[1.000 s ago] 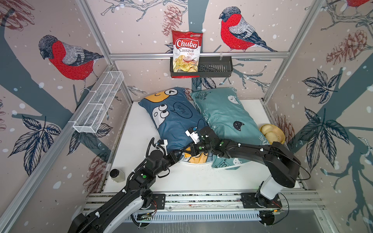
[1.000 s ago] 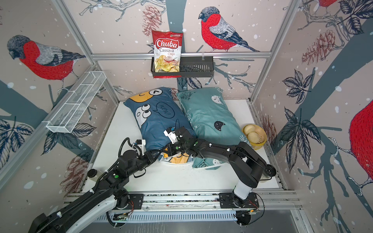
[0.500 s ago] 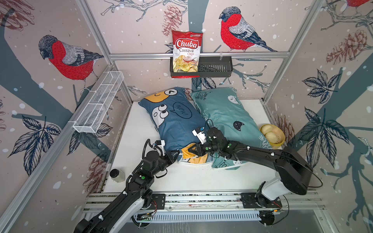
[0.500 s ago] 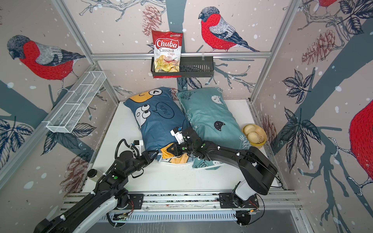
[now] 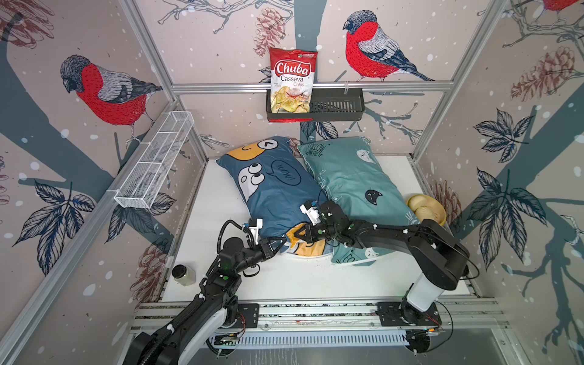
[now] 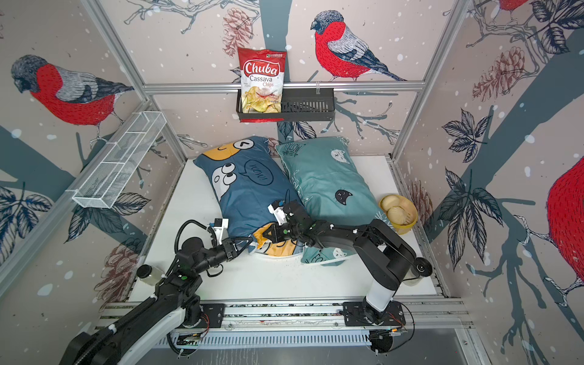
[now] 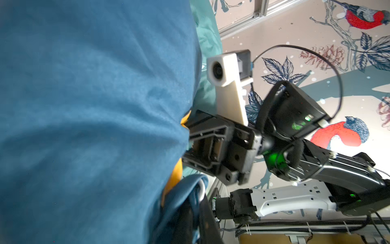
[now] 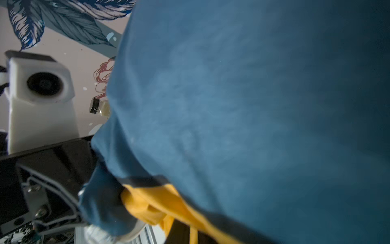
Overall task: Zip up pillowcases
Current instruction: Zip the zipper on the pillowcase.
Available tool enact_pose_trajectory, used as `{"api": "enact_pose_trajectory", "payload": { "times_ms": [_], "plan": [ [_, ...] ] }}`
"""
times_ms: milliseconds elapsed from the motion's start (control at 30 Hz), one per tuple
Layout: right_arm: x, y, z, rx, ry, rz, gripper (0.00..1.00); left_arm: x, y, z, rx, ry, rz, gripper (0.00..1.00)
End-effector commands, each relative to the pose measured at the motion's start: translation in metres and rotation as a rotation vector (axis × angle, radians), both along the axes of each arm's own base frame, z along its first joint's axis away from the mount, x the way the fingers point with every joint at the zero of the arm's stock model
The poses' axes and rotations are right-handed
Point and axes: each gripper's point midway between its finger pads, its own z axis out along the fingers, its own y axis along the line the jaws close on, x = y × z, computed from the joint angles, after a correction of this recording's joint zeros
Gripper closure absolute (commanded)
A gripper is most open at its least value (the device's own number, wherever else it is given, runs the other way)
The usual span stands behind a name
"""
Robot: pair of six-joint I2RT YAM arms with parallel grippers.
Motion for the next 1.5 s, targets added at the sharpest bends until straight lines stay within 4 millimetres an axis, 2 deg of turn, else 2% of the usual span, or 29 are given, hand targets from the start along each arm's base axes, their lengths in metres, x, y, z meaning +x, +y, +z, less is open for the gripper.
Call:
{"api": "enact_pose_trajectory", "payload": {
  "times_ms": [0, 167, 367, 533, 700, 900, 1000, 1167, 1467],
  "plan": [
    [0.027, -0.004, 0.004, 0.008, -0.058, -0.080, 0.88, -0.008, -0.006, 0.037, -0.086, -0.135, -0.072, 1.00],
    [0.051, -0.019, -0.001, -0.031, -0.079, -0.131, 0.88, -0.006, -0.005, 0.043, -0.087, -0.149, -0.077, 1.00],
    [0.063, -0.043, 0.018, -0.041, -0.114, -0.166, 0.84, -0.004, -0.001, 0.045, -0.113, -0.150, -0.057, 1.00],
    [0.051, -0.062, 0.037, -0.035, -0.127, -0.158, 0.77, 0.001, -0.001, 0.048, -0.136, -0.144, -0.055, 1.00],
    [0.012, -0.073, 0.072, 0.082, -0.105, -0.112, 0.72, 0.003, -0.003, 0.056, -0.168, -0.154, -0.064, 1.00],
    [-0.053, -0.060, 0.104, 0.231, -0.047, 0.015, 0.74, 0.002, -0.004, 0.062, -0.158, -0.193, -0.076, 1.00],
    [-0.071, -0.049, 0.114, 0.323, 0.006, 0.063, 0.75, 0.002, -0.005, 0.061, -0.153, -0.200, -0.082, 1.00],
    [-0.074, -0.036, 0.123, 0.396, 0.031, 0.072, 0.77, 0.002, -0.005, 0.067, -0.161, -0.222, -0.090, 1.00],
    [-0.068, -0.014, 0.110, 0.444, 0.094, 0.068, 0.75, 0.003, -0.006, 0.073, -0.166, -0.250, -0.099, 1.00]
  ]
}}
